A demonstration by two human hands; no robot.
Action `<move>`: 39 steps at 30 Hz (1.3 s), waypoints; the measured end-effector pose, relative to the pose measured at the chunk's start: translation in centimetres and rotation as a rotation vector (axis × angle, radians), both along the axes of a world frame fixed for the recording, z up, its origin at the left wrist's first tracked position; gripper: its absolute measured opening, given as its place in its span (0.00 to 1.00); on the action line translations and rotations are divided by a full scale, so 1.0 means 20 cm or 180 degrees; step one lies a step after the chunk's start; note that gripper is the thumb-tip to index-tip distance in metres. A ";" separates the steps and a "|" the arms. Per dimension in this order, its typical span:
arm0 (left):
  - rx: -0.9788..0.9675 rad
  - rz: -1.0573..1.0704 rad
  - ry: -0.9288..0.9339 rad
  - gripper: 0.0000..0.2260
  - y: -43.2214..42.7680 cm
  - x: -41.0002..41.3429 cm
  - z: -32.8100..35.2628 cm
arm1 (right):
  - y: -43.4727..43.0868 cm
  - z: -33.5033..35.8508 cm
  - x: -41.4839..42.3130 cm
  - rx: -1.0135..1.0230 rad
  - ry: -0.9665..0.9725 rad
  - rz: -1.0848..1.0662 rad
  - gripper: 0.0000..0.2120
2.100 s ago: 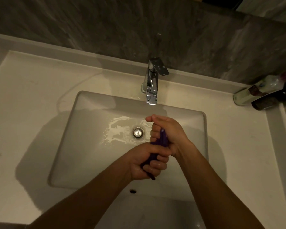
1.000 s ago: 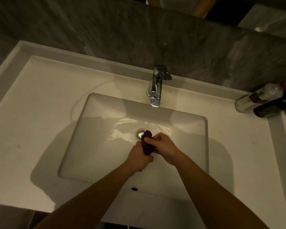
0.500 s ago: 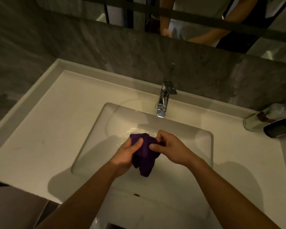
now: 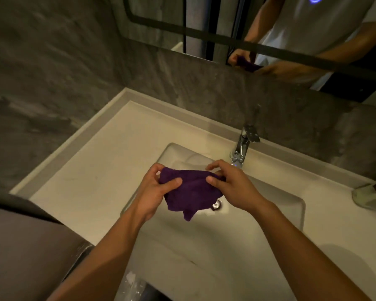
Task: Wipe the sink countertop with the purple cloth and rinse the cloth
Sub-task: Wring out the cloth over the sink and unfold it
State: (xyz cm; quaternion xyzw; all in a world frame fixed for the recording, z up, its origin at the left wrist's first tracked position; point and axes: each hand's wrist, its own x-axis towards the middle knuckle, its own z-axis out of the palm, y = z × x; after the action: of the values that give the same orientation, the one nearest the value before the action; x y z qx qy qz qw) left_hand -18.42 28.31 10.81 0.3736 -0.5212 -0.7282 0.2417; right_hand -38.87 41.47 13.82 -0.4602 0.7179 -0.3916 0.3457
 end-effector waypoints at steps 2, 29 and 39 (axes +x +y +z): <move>-0.0064 -0.0071 -0.0227 0.21 -0.06 0.06 0.01 | -0.08 -0.02 0.05 -0.0061 0.0376 0.0118 0.03; -0.3321 -0.0854 -0.2790 0.23 -1.72 0.27 -0.38 | -1.69 -0.47 0.67 0.1059 0.1678 -0.0694 0.20; -0.3807 -0.1668 -0.3232 0.34 -1.67 0.38 -0.62 | -1.70 -0.72 0.87 0.1528 0.2317 -0.0062 0.36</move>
State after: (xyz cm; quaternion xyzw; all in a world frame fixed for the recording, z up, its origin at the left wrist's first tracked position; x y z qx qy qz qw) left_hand -10.90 -5.15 -1.60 0.3319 -0.9367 -0.1033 -0.0427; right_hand -21.54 7.56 -0.66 -0.4680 0.8679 -0.0291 0.1636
